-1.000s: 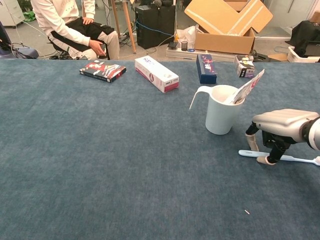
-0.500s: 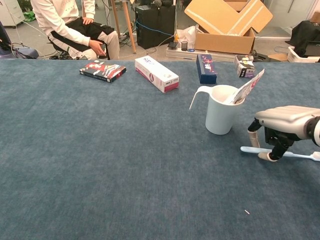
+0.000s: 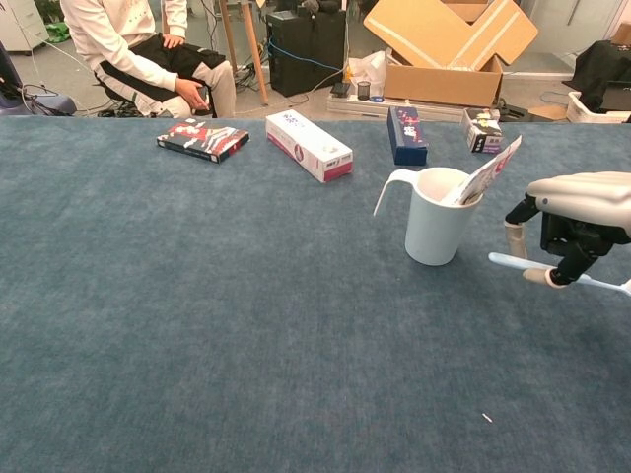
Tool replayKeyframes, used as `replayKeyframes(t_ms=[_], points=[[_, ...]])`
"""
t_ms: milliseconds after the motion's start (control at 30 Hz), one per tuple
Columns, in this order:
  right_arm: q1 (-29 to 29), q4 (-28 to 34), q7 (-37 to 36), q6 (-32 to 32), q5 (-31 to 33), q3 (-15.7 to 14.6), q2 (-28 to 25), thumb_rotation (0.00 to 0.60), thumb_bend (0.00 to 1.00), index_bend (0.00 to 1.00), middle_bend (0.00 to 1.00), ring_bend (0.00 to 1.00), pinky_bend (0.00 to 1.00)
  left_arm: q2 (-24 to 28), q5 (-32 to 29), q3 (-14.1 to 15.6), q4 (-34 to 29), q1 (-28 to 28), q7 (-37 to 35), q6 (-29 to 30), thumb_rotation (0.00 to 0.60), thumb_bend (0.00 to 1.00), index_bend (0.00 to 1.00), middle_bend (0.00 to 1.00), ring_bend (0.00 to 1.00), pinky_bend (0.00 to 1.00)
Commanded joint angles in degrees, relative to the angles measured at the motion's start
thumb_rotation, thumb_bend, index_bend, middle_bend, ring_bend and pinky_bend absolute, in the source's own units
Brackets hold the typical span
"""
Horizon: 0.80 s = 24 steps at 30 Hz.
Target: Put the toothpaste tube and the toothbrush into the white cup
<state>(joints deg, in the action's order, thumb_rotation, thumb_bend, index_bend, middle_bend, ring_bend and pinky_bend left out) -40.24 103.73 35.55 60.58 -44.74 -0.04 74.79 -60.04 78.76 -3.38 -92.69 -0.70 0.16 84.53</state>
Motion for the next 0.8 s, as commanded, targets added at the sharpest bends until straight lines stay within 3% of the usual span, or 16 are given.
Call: replayKeyframes(t_ms=[33, 500, 800], points=[[0.59, 1.78, -0.85, 0.62, -1.38, 0.13, -1.32, 0.6, 0.34, 0.59, 1.0, 1.0, 1.0, 0.0, 0.06, 0.0, -0.06, 0.03, 0.06, 0.11, 0.6, 0.0, 0.22, 0.41, 0.25, 0.25], [1.1, 15.1, -4.38, 0.17, -7.09, 1.47, -9.42, 0.6, 0.34, 0.59, 1.0, 1.0, 1.0, -0.06, 0.14, 0.02, -0.14, 0.02, 0.34, 0.2, 0.6, 0.0, 0.22, 0.41, 0.25, 0.25], [-1.14, 22.86, -6.25, -2.41, -8.63, 4.0, -13.19, 0.6, 0.34, 0.6, 1.0, 1.0, 1.0, 0.01, 0.16, 0.08, -0.22, -0.01, 0.39, 0.07, 0.6, 0.0, 0.22, 0.41, 0.25, 0.25]])
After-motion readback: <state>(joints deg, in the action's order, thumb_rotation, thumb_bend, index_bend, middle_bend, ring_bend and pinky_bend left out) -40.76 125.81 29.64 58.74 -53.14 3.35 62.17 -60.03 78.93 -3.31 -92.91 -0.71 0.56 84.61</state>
